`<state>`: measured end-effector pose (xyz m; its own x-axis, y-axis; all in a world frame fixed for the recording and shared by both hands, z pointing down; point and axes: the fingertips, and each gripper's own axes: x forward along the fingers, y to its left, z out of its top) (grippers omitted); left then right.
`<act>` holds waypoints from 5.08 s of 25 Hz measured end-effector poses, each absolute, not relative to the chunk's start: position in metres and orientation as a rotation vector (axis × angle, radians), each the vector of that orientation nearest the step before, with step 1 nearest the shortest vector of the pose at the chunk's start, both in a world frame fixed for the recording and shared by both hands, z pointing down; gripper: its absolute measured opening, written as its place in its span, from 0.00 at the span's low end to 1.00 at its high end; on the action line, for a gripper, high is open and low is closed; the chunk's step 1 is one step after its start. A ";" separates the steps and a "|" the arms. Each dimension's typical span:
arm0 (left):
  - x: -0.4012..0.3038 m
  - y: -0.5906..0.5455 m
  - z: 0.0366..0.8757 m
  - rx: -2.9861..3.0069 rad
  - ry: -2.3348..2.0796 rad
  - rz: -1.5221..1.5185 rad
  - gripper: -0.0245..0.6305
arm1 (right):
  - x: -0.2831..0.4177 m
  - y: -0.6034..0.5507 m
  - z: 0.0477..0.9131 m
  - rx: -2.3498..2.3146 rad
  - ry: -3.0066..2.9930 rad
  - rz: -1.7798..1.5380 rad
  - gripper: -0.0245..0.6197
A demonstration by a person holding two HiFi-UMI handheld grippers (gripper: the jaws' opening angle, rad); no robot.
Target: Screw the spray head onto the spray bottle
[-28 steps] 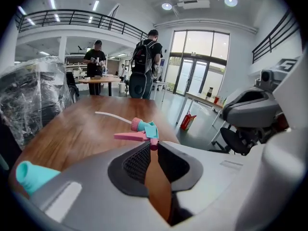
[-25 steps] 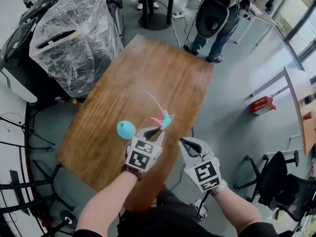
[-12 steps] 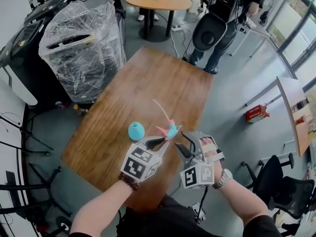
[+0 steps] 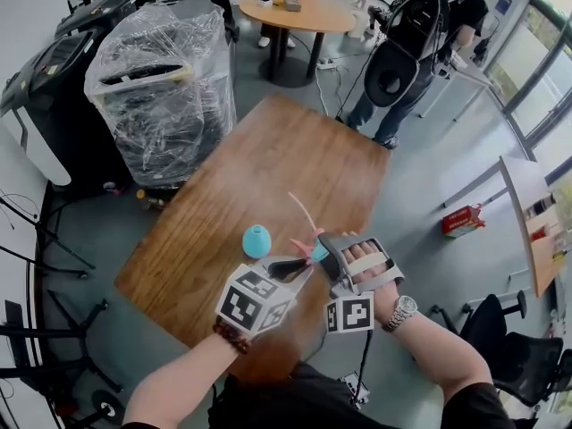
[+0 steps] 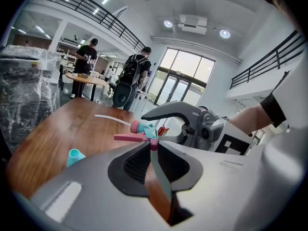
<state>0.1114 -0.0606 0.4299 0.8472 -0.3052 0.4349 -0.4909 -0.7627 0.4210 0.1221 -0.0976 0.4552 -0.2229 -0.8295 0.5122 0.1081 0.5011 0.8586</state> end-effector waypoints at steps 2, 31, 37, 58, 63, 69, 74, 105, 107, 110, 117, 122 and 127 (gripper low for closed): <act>0.111 -0.058 0.428 2.485 -0.571 0.459 0.14 | 0.121 -0.101 0.457 0.625 -1.526 -1.001 0.36; 0.025 -0.115 0.512 2.485 -1.075 0.699 0.65 | 0.127 -0.110 0.445 0.651 -1.824 -0.661 0.22; 0.019 -0.138 0.560 2.446 -1.150 0.741 0.74 | 0.128 -0.108 0.434 0.681 -1.915 -0.529 0.22; 0.027 -0.164 0.642 2.393 -1.080 0.937 0.75 | 0.133 -0.093 0.408 0.768 -2.195 -0.042 0.22; 0.023 -0.166 0.646 2.397 -1.079 0.977 0.68 | 0.130 -0.089 0.405 0.758 -2.211 -0.026 0.22; 0.020 -0.161 0.642 2.405 -1.058 1.026 0.65 | 0.126 -0.082 0.395 0.733 -2.221 -0.034 0.22; 0.007 -0.153 0.632 2.440 -1.045 1.183 0.64 | 0.114 -0.070 0.389 0.663 -2.260 -0.044 0.22; 0.005 -0.067 0.512 2.816 -0.861 1.954 0.63 | 0.053 0.005 0.392 0.112 -2.096 -0.518 0.22; 0.007 -0.062 0.507 2.830 -0.859 1.954 0.63 | 0.051 0.007 0.392 0.098 -2.097 -0.528 0.22; 0.009 -0.056 0.502 2.843 -0.851 1.949 0.62 | 0.048 0.008 0.392 0.085 -2.098 -0.542 0.22; 0.016 -0.049 0.494 2.863 -0.845 1.938 0.62 | 0.047 0.012 0.393 0.052 -2.086 -0.570 0.22; 0.016 -0.048 0.491 2.867 -0.845 1.956 0.62 | 0.047 0.012 0.390 0.041 -2.082 -0.578 0.22; 0.017 -0.047 0.489 2.868 -0.843 1.964 0.62 | 0.047 0.014 0.388 0.034 -2.078 -0.597 0.22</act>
<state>0.0165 -0.0469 0.4885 0.3192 -0.5917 0.7403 -0.1289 -0.8010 -0.5846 0.0474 0.0142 0.3880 -0.5574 -0.2525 0.7909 0.2057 0.8810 0.4261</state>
